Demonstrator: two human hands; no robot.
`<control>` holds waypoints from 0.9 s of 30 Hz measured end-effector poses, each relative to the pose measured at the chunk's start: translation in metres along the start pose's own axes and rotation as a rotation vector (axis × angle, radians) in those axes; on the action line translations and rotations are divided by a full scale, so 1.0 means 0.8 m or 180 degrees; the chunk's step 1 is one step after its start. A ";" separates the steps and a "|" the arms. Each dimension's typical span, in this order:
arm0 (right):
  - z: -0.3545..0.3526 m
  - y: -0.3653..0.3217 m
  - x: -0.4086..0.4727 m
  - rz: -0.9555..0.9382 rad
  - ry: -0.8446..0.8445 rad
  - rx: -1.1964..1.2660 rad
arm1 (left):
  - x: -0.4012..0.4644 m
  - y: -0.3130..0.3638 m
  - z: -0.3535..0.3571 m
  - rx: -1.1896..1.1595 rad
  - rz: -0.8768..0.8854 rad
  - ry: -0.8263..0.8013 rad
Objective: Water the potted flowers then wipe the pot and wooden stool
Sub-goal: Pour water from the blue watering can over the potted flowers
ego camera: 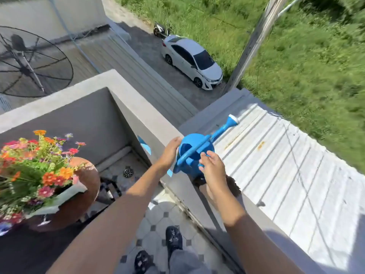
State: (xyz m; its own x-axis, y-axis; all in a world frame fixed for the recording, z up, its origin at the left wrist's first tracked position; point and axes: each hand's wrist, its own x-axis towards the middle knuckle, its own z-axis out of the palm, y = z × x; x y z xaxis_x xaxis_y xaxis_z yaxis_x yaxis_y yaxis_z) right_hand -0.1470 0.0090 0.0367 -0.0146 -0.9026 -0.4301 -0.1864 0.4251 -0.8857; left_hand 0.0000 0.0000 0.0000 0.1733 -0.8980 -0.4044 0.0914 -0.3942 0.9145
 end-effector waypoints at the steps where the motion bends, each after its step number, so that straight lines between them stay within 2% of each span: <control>1: 0.005 0.000 0.011 0.0118 -0.0107 0.0262 | 0.009 -0.005 0.006 -0.0016 0.0002 -0.0070; 6: 0.027 -0.028 0.021 0.0461 -0.0608 0.0887 | 0.013 -0.019 0.003 -0.0022 -0.0165 -0.0110; 11: 0.051 -0.052 -0.005 0.0181 -0.0727 0.0518 | -0.016 -0.013 -0.021 -0.0006 -0.0012 0.0091; 16: 0.076 -0.101 -0.061 -0.0264 -0.1173 0.0022 | -0.077 0.003 -0.070 0.0096 0.0413 0.0534; 20: 0.104 -0.122 -0.109 -0.0862 -0.1439 -0.0544 | -0.149 0.011 -0.117 0.0169 0.0868 0.0892; 25: 0.156 -0.141 -0.183 -0.1251 -0.1970 -0.1071 | -0.238 0.006 -0.186 0.0212 0.1015 0.1375; 27: 0.179 -0.143 -0.209 -0.1448 -0.2096 -0.1289 | -0.267 0.000 -0.212 -0.0053 0.1097 0.1446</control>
State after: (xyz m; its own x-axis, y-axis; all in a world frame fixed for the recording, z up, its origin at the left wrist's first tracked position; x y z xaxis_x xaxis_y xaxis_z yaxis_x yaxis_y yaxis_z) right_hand 0.0171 0.1211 0.1855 0.6886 -0.7035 -0.1759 -0.3707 -0.1331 -0.9192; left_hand 0.1297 0.2252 0.0839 0.5997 -0.7986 -0.0514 -0.0304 -0.0869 0.9957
